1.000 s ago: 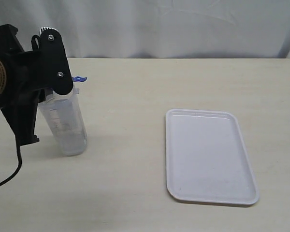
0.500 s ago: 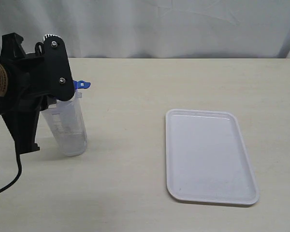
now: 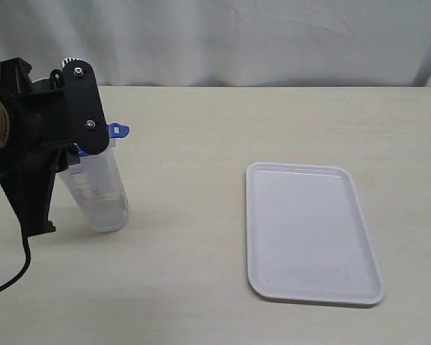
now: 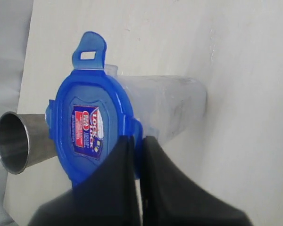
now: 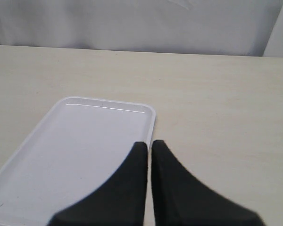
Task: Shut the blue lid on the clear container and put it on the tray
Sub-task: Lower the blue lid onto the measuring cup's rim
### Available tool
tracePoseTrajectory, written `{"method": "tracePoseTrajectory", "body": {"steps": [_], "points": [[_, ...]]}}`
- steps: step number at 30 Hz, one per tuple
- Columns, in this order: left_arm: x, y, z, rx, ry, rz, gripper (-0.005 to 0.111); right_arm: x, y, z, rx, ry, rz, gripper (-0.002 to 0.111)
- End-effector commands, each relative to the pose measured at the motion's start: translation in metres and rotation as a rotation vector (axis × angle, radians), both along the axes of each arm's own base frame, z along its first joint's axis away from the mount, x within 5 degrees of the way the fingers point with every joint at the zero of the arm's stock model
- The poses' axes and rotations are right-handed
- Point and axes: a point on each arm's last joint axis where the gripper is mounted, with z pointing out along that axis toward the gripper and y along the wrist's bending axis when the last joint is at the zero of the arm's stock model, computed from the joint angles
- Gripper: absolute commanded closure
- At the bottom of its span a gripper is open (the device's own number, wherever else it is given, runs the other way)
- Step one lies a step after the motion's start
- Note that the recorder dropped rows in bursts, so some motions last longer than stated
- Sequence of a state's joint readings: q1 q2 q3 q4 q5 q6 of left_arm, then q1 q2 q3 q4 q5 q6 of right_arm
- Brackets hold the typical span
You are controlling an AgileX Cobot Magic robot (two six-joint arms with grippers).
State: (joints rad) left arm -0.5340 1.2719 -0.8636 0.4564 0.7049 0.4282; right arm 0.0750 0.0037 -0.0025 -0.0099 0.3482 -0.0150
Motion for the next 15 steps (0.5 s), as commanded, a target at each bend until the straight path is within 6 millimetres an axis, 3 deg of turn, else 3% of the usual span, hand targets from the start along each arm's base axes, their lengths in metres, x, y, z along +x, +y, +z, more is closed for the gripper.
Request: {"method": "tracePoseTrajectory", "body": {"steps": [1, 15], "points": [[-0.0021, -0.0005, -0.0007, -0.017, 0.017, 0.012, 0.107, -0.0001, -0.0002, -0.0004, 0.0, -0.004, -0.003, 0.104], [-0.0034, -0.0013, -0.0016, -0.025, 0.035, 0.008, 0.107, -0.0001, -0.0002, -0.0004, 0.0, -0.004, -0.003, 0.104]]}}
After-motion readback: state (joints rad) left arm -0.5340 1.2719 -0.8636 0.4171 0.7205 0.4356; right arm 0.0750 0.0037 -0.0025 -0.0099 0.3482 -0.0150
